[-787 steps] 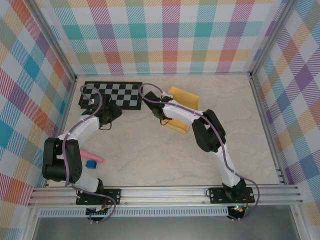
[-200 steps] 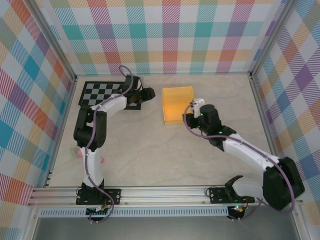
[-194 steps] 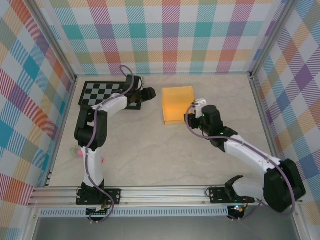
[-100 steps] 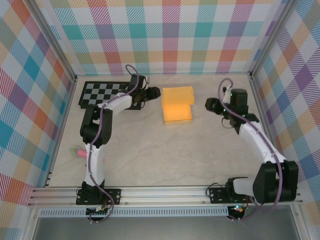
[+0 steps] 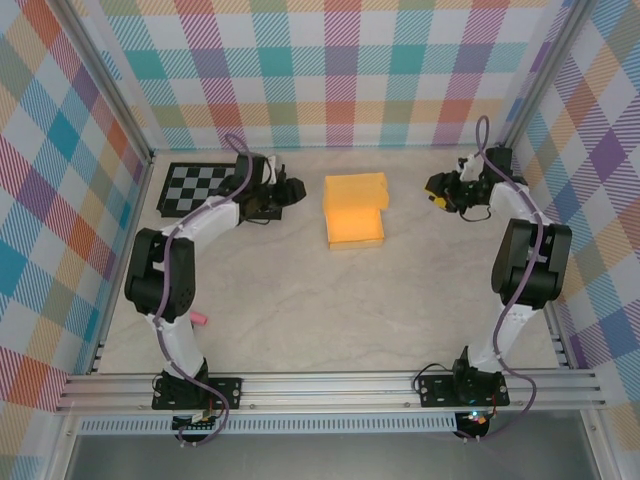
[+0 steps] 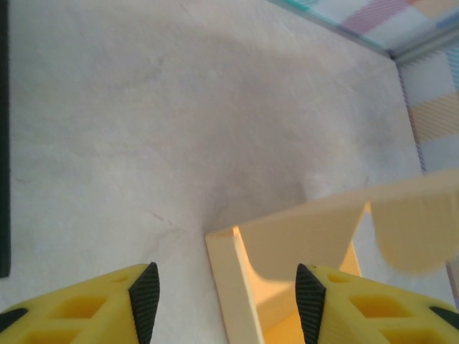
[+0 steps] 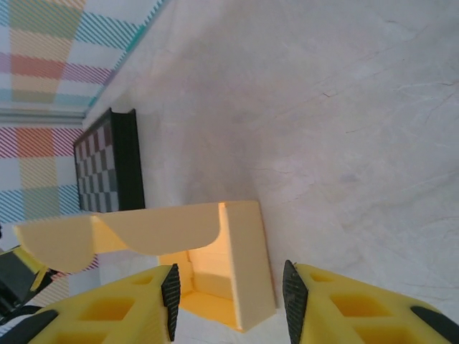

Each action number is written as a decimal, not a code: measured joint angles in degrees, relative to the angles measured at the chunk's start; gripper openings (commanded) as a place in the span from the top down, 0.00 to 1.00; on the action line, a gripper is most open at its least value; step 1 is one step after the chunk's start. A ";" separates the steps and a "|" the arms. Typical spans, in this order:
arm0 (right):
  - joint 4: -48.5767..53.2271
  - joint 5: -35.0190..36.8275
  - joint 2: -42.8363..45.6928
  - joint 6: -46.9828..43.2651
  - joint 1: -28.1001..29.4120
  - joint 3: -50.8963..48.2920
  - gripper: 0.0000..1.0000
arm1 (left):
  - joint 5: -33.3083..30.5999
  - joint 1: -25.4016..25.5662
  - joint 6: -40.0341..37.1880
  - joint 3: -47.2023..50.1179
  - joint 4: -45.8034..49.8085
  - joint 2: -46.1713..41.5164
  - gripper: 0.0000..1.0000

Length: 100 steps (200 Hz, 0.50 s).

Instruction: Fold the paper box

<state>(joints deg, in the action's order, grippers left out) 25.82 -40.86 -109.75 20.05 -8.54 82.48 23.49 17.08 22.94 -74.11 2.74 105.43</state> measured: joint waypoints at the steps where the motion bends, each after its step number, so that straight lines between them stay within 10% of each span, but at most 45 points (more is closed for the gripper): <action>1: -0.04 0.13 -0.02 -0.42 0.13 -0.07 0.55 | 0.13 0.00 -0.09 0.31 -0.22 -0.09 0.44; 54: -12.76 0.35 2.47 -8.96 6.08 -8.92 0.55 | 4.07 1.68 -3.67 7.69 -15.32 0.63 0.42; 100: -11.63 -3.37 -10.21 -1.11 5.73 3.93 0.74 | 0.37 3.32 -2.67 1.05 -18.03 7.28 0.47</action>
<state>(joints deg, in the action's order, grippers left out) 14.20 -44.23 -119.96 18.94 -2.81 86.41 23.86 20.40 20.27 -73.06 -15.29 112.71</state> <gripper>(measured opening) 0.282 0.536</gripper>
